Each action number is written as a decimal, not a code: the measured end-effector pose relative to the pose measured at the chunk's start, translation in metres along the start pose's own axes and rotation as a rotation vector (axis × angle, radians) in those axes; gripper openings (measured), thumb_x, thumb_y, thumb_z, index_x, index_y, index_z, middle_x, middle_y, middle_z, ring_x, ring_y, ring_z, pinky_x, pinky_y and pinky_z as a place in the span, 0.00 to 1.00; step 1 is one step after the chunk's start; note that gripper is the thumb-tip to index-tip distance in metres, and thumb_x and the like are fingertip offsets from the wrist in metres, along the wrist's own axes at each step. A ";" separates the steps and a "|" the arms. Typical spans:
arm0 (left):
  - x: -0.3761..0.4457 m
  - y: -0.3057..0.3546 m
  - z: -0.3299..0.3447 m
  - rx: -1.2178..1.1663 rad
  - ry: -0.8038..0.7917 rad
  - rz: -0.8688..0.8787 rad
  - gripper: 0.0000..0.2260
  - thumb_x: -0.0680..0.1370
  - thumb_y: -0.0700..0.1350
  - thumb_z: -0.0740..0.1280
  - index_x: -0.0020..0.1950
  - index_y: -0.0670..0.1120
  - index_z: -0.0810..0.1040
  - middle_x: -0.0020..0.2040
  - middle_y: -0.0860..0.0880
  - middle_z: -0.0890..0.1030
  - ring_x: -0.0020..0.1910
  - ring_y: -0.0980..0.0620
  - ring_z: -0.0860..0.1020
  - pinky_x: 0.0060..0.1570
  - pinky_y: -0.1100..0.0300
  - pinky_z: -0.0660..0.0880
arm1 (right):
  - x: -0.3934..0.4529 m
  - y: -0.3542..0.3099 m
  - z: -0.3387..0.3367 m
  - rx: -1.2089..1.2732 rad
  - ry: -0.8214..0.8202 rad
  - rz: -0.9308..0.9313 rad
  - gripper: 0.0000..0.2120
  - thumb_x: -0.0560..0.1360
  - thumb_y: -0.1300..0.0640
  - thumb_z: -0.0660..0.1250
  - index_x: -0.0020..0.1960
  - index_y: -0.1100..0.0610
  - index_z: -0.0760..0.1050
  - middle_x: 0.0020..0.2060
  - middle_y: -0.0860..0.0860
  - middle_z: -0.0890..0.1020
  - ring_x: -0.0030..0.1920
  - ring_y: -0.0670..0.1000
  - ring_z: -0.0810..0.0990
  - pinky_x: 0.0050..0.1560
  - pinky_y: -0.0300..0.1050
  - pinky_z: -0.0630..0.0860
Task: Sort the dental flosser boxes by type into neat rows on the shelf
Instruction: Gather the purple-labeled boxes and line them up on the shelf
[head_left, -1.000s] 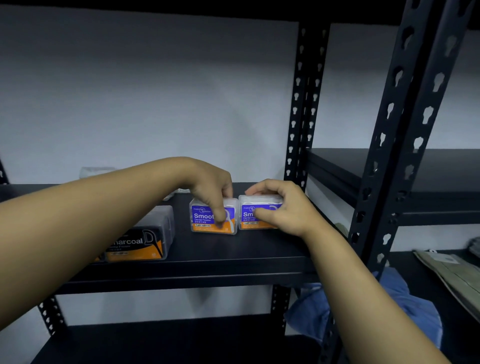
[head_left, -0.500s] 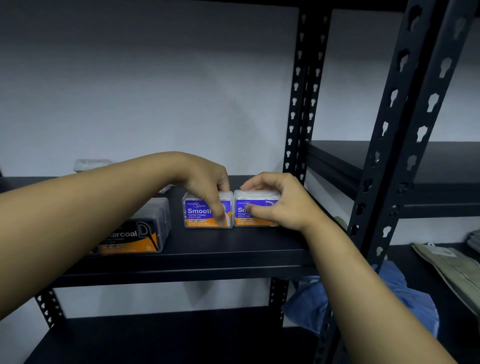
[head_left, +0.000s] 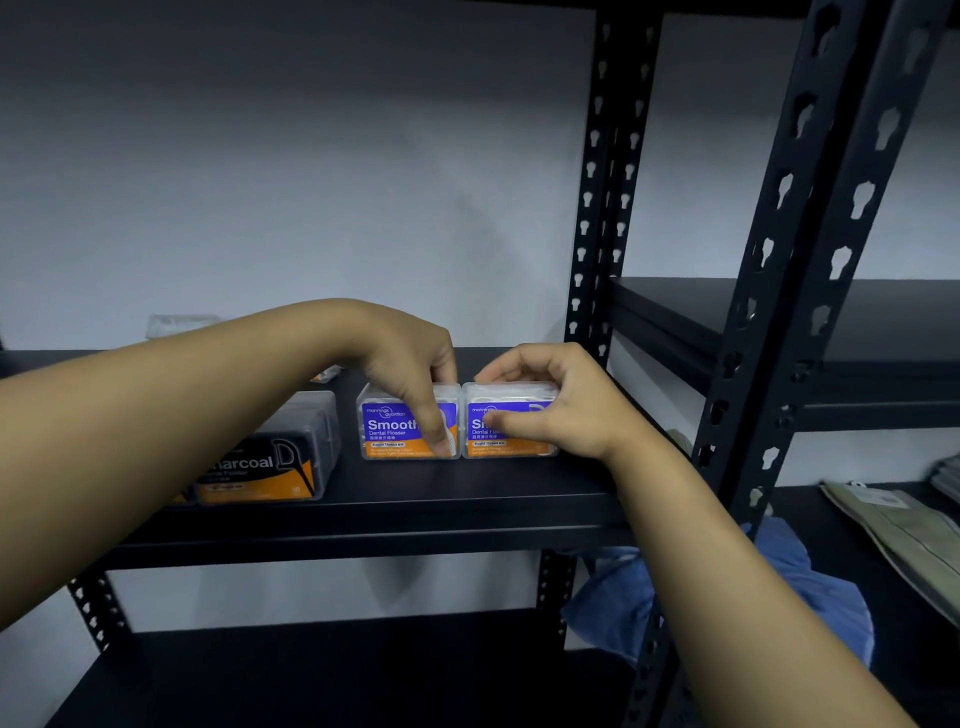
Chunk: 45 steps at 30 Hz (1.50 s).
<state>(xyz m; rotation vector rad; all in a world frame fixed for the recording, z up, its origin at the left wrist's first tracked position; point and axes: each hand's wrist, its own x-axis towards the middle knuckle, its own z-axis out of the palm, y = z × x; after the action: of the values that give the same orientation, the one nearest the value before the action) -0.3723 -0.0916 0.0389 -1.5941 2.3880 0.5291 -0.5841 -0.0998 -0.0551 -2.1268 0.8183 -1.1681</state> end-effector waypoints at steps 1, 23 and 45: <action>-0.001 0.000 0.000 -0.004 -0.002 -0.001 0.16 0.69 0.55 0.79 0.53 0.51 0.86 0.45 0.54 0.88 0.46 0.54 0.87 0.49 0.58 0.83 | 0.000 0.000 0.000 0.003 -0.003 0.000 0.16 0.67 0.60 0.81 0.54 0.55 0.85 0.46 0.52 0.88 0.47 0.51 0.88 0.47 0.44 0.84; -0.022 -0.010 -0.016 -0.171 0.106 0.131 0.24 0.64 0.57 0.79 0.59 0.52 0.83 0.53 0.53 0.86 0.51 0.55 0.85 0.54 0.52 0.83 | 0.007 -0.015 -0.008 0.114 0.040 0.103 0.25 0.71 0.44 0.74 0.65 0.50 0.78 0.53 0.50 0.88 0.55 0.49 0.86 0.56 0.46 0.80; -0.072 -0.151 -0.058 -0.062 0.451 -0.191 0.06 0.76 0.43 0.70 0.52 0.49 0.83 0.45 0.53 0.85 0.45 0.52 0.82 0.40 0.57 0.79 | 0.166 -0.090 0.062 -0.785 -0.484 0.256 0.13 0.76 0.46 0.73 0.58 0.50 0.80 0.47 0.48 0.87 0.43 0.48 0.86 0.39 0.43 0.79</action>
<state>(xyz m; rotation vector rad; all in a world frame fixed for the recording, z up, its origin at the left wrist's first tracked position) -0.2042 -0.1069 0.0925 -2.1323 2.4934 0.2241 -0.4370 -0.1525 0.0685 -2.6297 1.4009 -0.1551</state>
